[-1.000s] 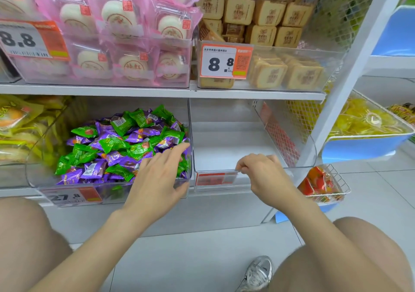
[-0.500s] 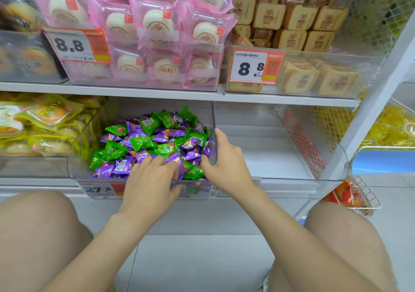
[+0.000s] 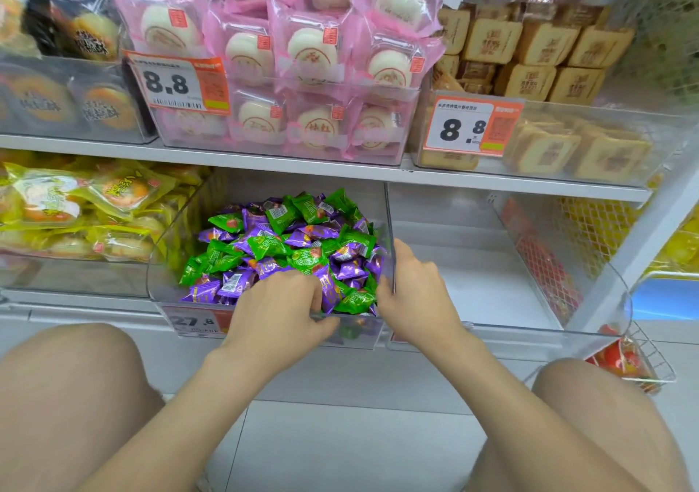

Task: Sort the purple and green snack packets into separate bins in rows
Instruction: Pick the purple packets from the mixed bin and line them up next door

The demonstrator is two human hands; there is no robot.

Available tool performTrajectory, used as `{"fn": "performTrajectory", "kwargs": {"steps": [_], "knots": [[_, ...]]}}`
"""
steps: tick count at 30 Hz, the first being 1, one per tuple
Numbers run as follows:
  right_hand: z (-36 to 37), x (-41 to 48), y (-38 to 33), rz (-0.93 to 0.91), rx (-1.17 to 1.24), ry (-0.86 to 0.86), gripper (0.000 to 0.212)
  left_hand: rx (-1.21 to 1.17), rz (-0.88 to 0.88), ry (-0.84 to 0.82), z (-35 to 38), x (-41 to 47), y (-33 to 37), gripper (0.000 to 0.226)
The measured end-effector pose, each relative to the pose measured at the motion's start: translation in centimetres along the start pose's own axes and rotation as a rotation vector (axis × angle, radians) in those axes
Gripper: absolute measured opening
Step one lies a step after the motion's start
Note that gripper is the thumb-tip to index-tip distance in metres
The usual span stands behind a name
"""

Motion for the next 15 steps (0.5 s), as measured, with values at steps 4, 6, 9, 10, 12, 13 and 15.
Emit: {"fn": "performTrajectory", "kwargs": {"steps": [4, 6, 9, 10, 12, 13, 15], "knots": [[-2.1, 0.6, -3.0, -0.24, -0.045, 0.178, 0.054, -0.112, -0.034, 0.102, -2.1, 0.7, 0.0, 0.036], [-1.0, 2.2, -4.3, -0.328, -0.064, 0.088, 0.049, -0.094, 0.004, 0.137, -2.5, 1.5, 0.5, 0.035], [2.0, 4.5, -5.3, -0.367, -0.232, -0.133, 0.05, -0.009, -0.013, 0.105, -1.3, 3.2, 0.3, 0.046], [2.7, 4.9, -5.5, -0.386, -0.291, -0.17, 0.05, 0.016, -0.027, 0.083, -1.0, 3.5, 0.2, 0.045], [3.3, 5.6, -5.7, -0.415, -0.36, -0.172, 0.048, 0.024, -0.052, 0.058, -0.5, 4.1, 0.0, 0.044], [3.3, 6.0, -5.7, -0.419, -0.387, -0.155, 0.043, -0.006, -0.065, 0.066, -0.5, 4.3, -0.2, 0.043], [3.4, 6.5, -5.7, -0.427, -0.455, -0.143, 0.029, -0.108, -0.109, 0.096, -0.8, 4.5, -0.6, 0.042]]}}
Point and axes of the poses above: each hand's wrist, its own x-axis towards the middle knuckle, its own z-axis out of the palm, y = z × x, the point moved 9 cm from there along x, towards the middle knuckle, and after that the axes turned 1 degree about y, right-handed, at the moved point
